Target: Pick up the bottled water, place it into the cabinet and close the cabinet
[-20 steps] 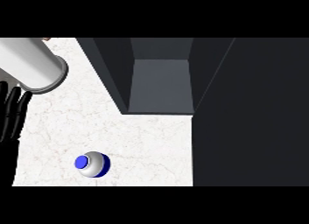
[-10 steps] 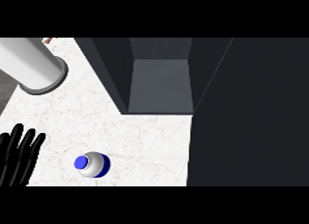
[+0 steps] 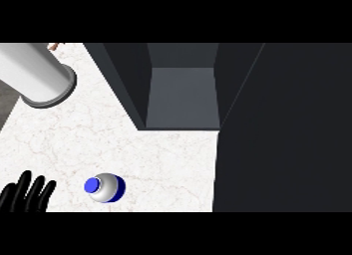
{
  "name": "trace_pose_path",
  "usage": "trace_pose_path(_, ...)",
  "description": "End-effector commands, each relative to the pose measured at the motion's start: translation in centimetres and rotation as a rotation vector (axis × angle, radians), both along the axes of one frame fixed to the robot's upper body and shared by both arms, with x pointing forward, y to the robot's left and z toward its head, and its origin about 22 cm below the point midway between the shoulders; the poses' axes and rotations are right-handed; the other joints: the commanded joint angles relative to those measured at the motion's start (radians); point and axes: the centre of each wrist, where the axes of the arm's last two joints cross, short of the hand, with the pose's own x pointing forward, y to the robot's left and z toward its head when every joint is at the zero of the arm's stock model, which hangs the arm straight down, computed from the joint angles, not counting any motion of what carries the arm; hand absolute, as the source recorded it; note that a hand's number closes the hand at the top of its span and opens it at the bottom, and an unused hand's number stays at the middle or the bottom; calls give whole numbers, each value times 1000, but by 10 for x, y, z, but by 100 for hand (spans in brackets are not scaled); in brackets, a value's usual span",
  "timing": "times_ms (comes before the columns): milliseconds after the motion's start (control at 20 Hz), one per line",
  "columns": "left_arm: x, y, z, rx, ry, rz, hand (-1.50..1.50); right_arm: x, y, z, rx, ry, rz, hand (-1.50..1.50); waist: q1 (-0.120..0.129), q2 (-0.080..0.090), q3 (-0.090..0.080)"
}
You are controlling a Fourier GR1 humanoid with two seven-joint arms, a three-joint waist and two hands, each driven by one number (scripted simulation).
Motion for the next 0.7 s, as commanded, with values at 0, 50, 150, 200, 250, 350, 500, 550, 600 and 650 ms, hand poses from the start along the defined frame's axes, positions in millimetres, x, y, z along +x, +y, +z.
trace_pose_path(0, -5, 1, -7, 22, 6, 30, -150, -28, -4, 30, 11, -32, 9, -150, -1, 1, 0)
trace_pose_path(50, -3, 1, -13, 24, 19, 48, -150, -26, -3, 5, -5, -22, 5, -150, -5, 0, 0)
trace_pose_path(150, -4, 11, -23, 29, 33, 34, -150, -32, -1, 17, -10, -24, 23, -150, -3, 1, -1)
trace_pose_path(200, -1, -5, -24, 43, 39, 65, -150, -38, -5, 16, 8, -17, -6, -150, -8, 1, 0)
trace_pose_path(250, -14, 3, -29, 29, 21, 84, -150, -28, -7, 9, 3, -17, -20, -150, 3, 0, 0)
trace_pose_path(350, 11, 18, -30, 19, 21, 112, -150, -36, -1, 12, 5, -25, -8, -150, -8, 3, 0)
trace_pose_path(500, -5, 18, -44, 47, 38, 133, -150, -45, -6, 7, 11, -29, -2, -150, -6, 0, 0)
trace_pose_path(550, 2, 23, -59, 45, 48, 160, -150, -52, 2, 25, 4, -37, -15, -150, -8, 0, -1)
trace_pose_path(600, 18, 22, -67, 60, 46, 203, -150, -51, 2, 13, 7, -17, -14, -150, -16, 2, -1)
trace_pose_path(650, 17, 17, -70, 65, 57, 183, -150, -54, 1, 16, -11, -8, 4, -150, -13, 2, -1)
